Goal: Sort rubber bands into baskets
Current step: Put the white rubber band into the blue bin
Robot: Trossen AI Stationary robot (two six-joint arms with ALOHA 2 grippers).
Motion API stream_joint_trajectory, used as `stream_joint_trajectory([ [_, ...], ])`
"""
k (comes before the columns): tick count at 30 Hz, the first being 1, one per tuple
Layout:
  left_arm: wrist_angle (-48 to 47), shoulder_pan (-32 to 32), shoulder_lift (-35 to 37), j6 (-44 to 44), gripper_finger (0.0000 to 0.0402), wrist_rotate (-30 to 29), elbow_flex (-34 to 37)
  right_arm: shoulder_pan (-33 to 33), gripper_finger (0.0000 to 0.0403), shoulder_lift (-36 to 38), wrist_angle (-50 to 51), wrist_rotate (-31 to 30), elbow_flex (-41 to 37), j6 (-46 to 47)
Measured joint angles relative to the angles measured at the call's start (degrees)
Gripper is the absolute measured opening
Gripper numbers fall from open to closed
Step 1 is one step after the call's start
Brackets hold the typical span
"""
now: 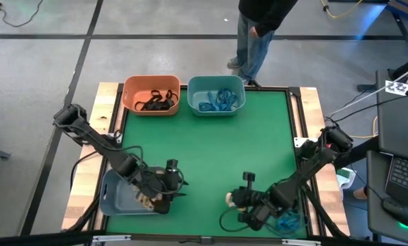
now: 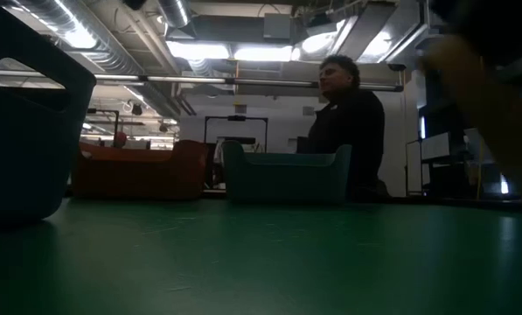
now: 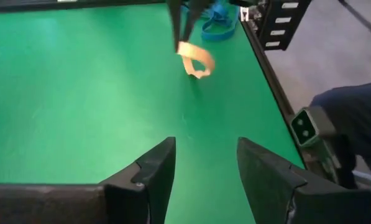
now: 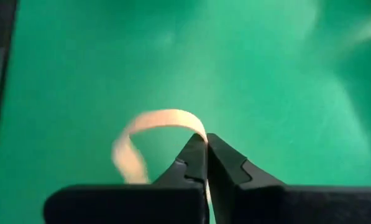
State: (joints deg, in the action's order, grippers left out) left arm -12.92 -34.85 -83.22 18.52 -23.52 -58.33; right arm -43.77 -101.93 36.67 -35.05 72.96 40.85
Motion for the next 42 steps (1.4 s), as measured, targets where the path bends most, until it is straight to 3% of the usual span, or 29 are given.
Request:
stream_joint_trajectory([
  [12, 15.5, 4.0, -10.0, -6.8, 0.0168, -0.3, 0.0, 5.0, 0.0004, 0.1, -7.4, -2.6, 0.3, -11.7],
  [25, 29.0, 8.8, -16.9, -6.1, 0.0168, 0.9, 0.0, 6.0, 0.0006, 2.5, -11.0, -9.2, 0.6, -21.0],
  [31, 35.2, 9.8, -19.0, -5.5, 0.0169, 1.0, 0.0, 6.5, 0.0007, 2.7, -14.8, -9.5, 0.6, -24.9],
  [35, 36.6, 9.8, -19.8, -5.4, 0.0169, 1.0, 0.0, 7.2, 0.0007, 2.7, -15.9, -9.3, 0.6, -26.6],
  [42, 31.2, 9.1, -18.2, -3.9, 0.0169, 2.8, 0.0, 7.4, 0.0007, 2.7, -14.1, -9.5, 0.6, -29.4],
])
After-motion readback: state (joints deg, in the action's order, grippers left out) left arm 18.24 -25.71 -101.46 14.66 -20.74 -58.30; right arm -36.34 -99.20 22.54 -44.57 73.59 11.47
